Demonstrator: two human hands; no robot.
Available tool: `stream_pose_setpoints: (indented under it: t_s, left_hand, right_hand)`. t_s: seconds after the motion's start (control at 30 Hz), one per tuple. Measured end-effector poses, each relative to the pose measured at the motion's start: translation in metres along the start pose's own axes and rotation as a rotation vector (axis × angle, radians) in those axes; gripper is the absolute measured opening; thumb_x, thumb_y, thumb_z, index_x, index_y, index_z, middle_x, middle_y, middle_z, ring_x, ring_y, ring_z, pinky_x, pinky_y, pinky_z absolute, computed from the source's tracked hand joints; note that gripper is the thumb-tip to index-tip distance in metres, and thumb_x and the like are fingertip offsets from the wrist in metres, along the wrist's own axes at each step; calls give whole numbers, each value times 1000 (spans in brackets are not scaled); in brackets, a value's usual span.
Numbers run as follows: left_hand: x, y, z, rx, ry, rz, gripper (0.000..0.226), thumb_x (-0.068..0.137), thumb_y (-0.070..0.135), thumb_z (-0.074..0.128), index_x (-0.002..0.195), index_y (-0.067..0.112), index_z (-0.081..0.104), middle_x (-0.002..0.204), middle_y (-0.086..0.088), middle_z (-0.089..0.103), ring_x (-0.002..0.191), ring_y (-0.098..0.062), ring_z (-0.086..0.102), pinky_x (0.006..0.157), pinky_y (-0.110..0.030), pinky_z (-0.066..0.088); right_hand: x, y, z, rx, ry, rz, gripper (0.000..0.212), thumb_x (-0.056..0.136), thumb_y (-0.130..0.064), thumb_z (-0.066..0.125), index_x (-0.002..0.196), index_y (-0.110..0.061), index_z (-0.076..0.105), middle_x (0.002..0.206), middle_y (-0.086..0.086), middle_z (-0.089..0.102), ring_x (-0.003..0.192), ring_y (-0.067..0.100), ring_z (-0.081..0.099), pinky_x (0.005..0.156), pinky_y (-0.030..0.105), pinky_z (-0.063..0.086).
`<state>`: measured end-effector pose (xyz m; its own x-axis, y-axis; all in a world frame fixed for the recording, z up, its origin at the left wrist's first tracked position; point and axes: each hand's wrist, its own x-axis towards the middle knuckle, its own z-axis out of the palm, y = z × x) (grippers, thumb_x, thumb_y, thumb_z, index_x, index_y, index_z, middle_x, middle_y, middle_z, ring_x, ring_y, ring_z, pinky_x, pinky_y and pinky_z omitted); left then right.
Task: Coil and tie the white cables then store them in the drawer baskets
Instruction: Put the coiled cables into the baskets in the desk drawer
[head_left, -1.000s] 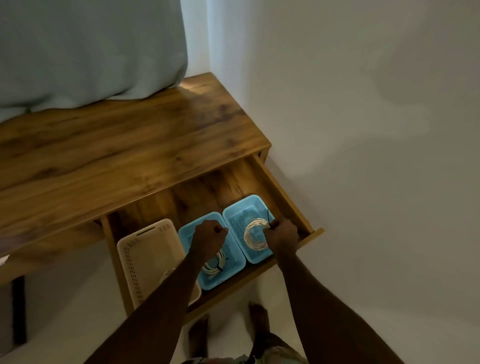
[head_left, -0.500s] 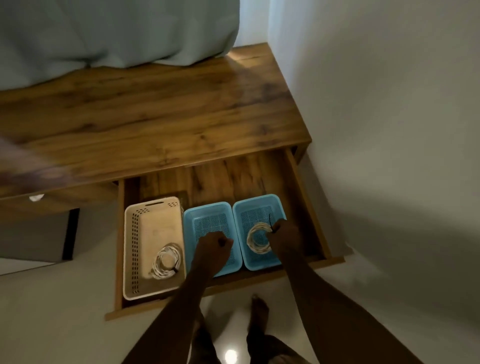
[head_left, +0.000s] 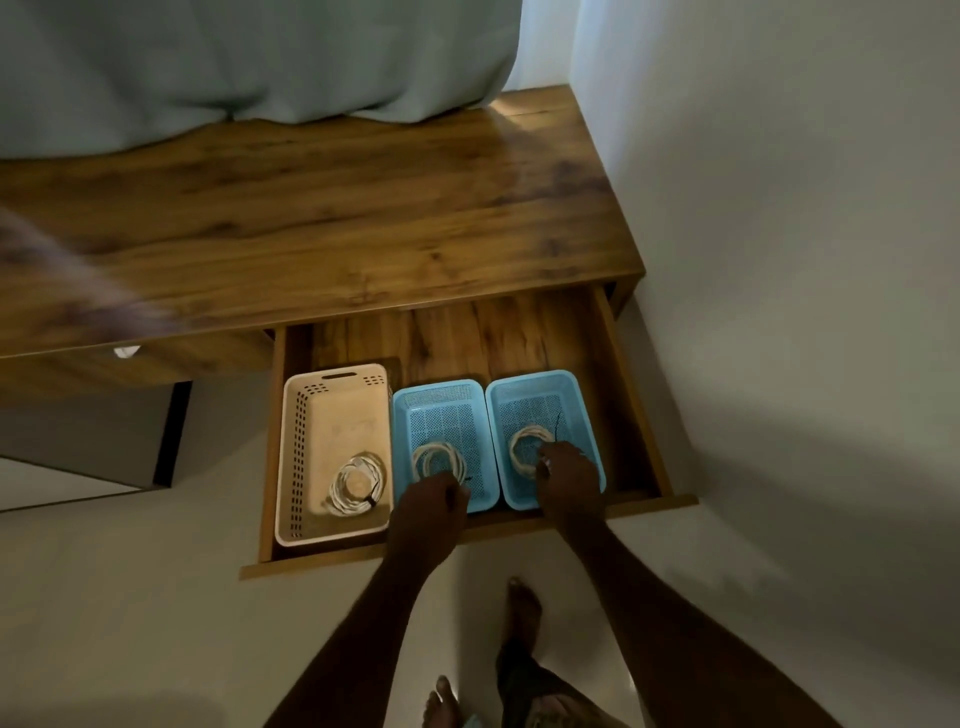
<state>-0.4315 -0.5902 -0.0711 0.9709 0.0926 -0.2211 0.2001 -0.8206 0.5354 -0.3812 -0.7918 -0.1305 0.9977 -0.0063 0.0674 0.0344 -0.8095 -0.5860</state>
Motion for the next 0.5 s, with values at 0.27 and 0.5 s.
stream_pose_setpoints:
  t_s: [0.27, 0.5]
  left_hand:
    - [-85, -50, 25, 342, 66, 321, 41, 79, 32, 73, 113, 12, 66, 114, -6, 66, 112, -27, 61, 93, -47, 50]
    - [-114, -63, 26, 445, -88, 271, 69, 72, 31, 76, 134, 8, 57, 137, -11, 58, 128, -29, 54, 98, -49, 48]
  right_hand:
    - [-115, -30, 19, -208, 29, -443, 27, 90, -20, 53, 107, -12, 72, 111, 6, 71, 103, 24, 64, 91, 37, 47]
    - [-153, -46, 33, -318, 65, -394, 44, 101, -19, 35, 122, -3, 69, 124, 16, 69, 109, 33, 68, 92, 46, 53]
